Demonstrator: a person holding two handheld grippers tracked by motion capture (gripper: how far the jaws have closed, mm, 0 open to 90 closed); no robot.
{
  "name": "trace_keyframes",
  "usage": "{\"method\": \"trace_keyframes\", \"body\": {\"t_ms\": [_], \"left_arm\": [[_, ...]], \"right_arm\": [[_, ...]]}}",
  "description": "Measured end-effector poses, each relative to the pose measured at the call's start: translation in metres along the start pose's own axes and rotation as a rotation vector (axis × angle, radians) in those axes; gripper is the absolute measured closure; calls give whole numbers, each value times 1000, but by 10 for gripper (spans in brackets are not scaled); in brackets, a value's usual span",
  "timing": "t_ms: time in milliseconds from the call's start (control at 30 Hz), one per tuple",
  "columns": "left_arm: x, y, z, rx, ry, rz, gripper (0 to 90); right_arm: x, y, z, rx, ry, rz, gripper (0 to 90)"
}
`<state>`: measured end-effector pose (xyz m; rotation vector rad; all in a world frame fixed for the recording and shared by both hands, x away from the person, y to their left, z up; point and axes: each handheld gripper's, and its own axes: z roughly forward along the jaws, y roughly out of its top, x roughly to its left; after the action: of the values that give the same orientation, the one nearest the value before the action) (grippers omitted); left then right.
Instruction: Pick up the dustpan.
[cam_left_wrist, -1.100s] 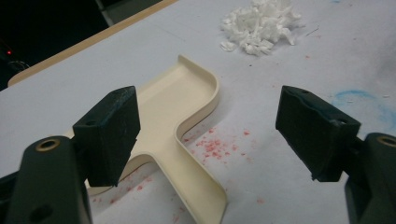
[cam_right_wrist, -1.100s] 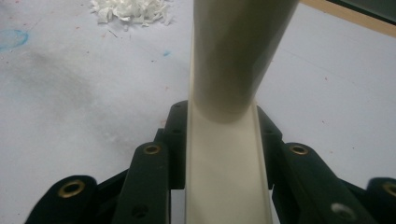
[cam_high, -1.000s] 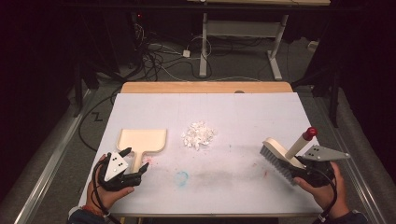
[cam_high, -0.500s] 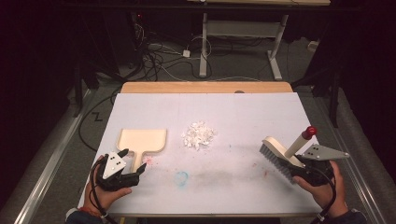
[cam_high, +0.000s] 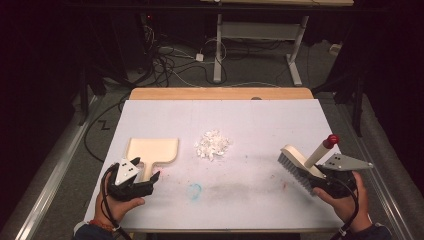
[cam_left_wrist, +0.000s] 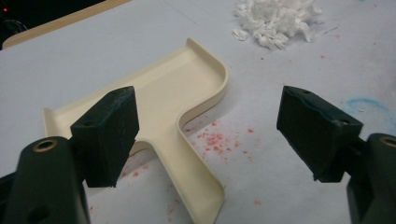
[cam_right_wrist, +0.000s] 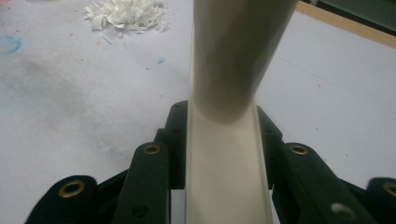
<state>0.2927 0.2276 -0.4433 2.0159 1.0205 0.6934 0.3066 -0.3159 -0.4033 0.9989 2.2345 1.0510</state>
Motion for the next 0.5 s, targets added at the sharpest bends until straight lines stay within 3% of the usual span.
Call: {"method": "trace_keyframes", "body": {"t_ms": [233,267,300,400,433,500], "left_arm": [[2,-8,-2,39,39,-46,202],[3,-10,-3,53,50,-54,202],[3,-11,-4,74,87,-67,202],[6,-18,-6,117,110,-161,202],[7,-21,-5,152,110,-199,202],[6,-22,-4,174,115,-237,202]], "right_arm": [[-2,0,-1,-3,-17,12,677],[-3,1,-2,-5,-19,10,678],[-3,1,-2,-8,-23,9,678],[-3,2,-4,-13,-20,0,677],[-2,2,-4,-12,-27,-2,677],[-2,2,-2,-5,-29,-7,677]]}}
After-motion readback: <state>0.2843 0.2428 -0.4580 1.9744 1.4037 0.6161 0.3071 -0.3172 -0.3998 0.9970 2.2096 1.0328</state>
